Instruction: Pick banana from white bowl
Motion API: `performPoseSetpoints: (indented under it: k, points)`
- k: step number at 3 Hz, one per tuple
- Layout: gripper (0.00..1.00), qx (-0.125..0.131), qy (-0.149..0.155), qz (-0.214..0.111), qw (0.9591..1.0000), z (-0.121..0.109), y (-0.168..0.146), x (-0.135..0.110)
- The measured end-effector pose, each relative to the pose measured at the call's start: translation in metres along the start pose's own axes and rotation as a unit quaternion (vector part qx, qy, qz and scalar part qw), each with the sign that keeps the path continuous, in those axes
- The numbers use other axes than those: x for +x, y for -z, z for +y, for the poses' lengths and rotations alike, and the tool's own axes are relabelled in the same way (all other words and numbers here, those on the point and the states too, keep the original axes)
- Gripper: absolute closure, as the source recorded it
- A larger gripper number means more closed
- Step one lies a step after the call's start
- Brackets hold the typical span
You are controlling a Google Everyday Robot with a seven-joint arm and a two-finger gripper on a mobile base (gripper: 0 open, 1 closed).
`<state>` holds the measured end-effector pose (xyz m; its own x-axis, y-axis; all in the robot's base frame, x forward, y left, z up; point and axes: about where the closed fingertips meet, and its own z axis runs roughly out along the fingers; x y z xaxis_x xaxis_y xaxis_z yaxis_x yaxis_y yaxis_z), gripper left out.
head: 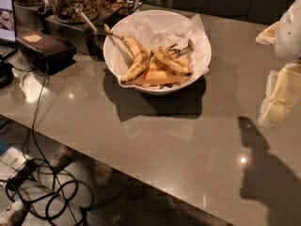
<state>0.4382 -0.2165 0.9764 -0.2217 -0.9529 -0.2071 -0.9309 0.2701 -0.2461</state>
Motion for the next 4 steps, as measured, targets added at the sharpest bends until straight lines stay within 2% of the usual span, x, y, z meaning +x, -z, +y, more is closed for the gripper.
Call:
performPoseSetpoints:
  k: [1, 2, 3, 4]
  points:
    - [0.00, 0.003, -0.003, -0.002, 1.0000, -0.001, 0.001, -0.002]
    - [0.00, 0.011, -0.025, 0.033, 0.9991, -0.006, 0.001, -0.009]
    - [0.00, 0.023, -0.042, 0.091, 0.9947, -0.010, -0.002, -0.026]
    - [0.00, 0.038, -0.040, 0.133, 0.9896, -0.014, -0.007, -0.043]
